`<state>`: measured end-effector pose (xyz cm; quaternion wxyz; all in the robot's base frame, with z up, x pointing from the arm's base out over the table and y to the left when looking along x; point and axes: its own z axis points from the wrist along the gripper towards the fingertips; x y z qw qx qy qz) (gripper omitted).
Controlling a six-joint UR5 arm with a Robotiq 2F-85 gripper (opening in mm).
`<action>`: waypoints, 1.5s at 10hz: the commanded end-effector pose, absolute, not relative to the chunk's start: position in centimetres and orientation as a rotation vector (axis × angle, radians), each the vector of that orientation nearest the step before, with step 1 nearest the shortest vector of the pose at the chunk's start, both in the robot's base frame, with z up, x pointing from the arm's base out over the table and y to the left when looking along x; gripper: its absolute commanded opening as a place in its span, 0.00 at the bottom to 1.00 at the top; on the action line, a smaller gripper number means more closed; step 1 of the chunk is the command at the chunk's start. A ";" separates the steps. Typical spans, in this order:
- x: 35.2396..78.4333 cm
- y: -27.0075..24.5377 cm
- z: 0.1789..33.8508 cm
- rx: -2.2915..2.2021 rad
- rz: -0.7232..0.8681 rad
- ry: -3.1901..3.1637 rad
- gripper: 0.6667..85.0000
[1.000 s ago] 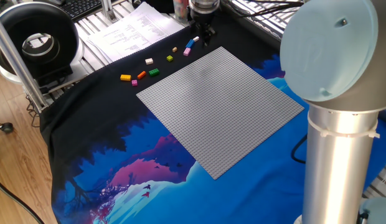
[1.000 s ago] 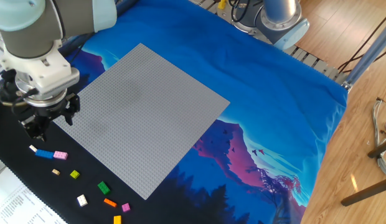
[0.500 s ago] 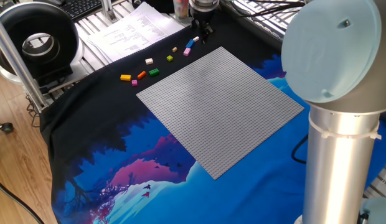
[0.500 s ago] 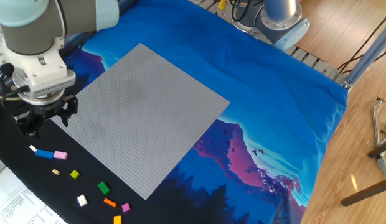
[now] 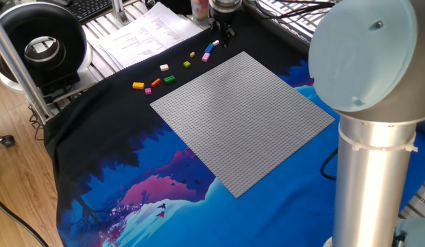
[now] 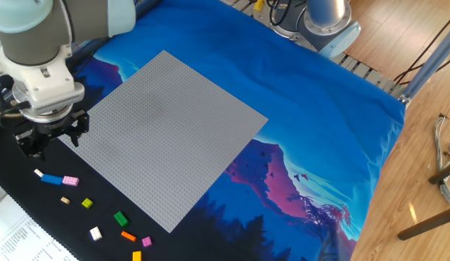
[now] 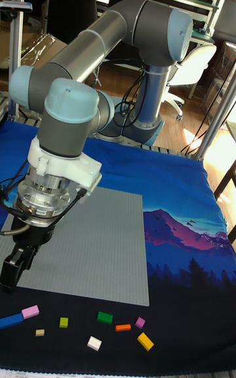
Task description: Build with small Lego blocks
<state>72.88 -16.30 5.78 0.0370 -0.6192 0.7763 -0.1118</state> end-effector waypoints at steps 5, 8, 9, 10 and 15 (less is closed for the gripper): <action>74.2 -15.8 3.7 -1.945 -0.247 2.315 0.77; 74.8 -16.0 3.0 -1.988 -0.258 2.288 0.78; 74.7 -16.0 3.0 -2.004 -0.256 2.279 0.81; 74.6 -16.1 3.0 -2.030 -0.259 2.269 0.83; 74.4 -16.3 2.4 -2.184 -0.245 2.154 0.82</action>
